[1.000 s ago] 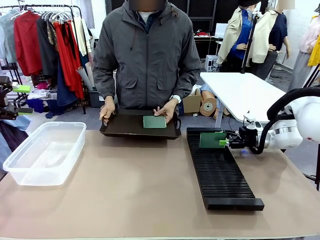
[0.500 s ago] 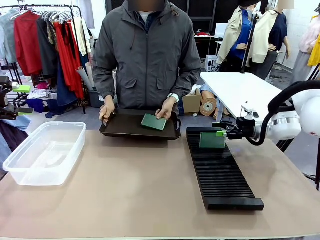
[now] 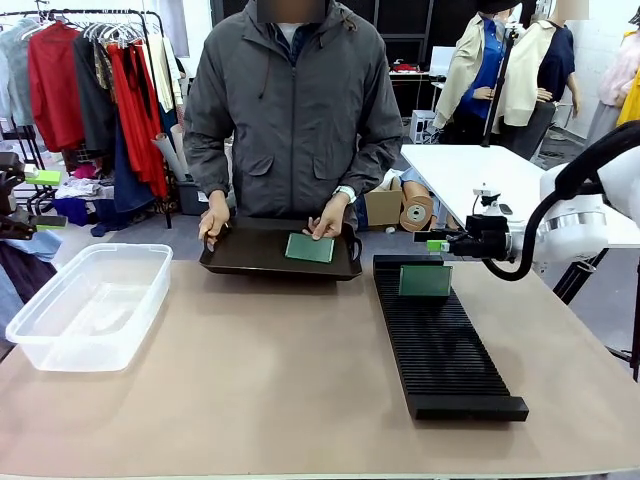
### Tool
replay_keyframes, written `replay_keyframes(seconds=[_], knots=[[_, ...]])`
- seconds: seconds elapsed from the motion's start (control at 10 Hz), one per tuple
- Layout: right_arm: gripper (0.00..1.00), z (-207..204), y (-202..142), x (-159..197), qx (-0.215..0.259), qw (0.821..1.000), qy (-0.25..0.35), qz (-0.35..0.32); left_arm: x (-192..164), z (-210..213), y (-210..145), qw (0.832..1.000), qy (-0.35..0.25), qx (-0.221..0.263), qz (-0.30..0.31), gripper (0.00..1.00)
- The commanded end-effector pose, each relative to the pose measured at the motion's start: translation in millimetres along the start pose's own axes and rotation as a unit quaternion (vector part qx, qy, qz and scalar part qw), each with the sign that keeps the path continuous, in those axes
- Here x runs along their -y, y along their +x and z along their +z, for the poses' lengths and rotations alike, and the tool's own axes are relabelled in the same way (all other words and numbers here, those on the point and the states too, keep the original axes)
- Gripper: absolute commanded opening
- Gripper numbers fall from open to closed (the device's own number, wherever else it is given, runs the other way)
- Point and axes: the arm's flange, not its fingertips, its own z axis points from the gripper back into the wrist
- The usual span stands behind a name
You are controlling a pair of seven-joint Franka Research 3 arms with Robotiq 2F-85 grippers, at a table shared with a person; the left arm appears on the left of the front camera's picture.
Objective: Sort PCBs into racks and boxes based on the side picked up.
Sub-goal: Pick up the Blank PCB handed by the Human.
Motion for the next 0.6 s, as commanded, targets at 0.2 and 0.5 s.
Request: replay_keyframes(seconds=[0.2,0.5], knots=[[1.00,-21.5,31.5,-65.1,0.068,0.969,-0.018,-0.237,1.4,0.8,-0.2,1.000,0.000,-0.002,0.001,1.00],[1.00,-34.8,53.5,-105.7,0.030,0.928,-0.063,-0.365,1.4,0.8,-0.2,1.000,0.000,-0.002,0.001,1.00]])
